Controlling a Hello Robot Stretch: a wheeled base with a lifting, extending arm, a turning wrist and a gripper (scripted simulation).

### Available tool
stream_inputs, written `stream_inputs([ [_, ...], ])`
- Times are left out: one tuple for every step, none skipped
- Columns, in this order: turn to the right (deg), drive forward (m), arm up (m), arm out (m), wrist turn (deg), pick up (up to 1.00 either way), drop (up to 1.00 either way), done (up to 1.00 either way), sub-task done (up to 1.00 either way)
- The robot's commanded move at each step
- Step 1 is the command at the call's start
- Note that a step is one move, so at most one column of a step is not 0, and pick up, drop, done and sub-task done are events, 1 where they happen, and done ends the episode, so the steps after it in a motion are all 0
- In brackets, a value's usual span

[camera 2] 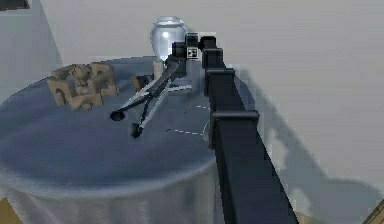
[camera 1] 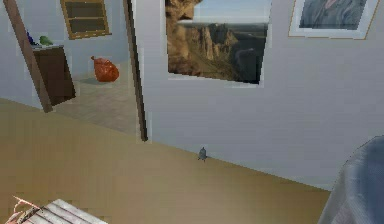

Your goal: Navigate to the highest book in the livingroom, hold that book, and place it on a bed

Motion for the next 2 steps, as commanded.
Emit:
stream_inputs([
  [0.0, 0.00, 0.00, 0.00, 45.0, 0.00, 0.00, 0.00, 0.00],
  [0.0, 0.00, 0.00, 0.00, 21.0, 0.00, 0.00, 0.00, 0.00],
])
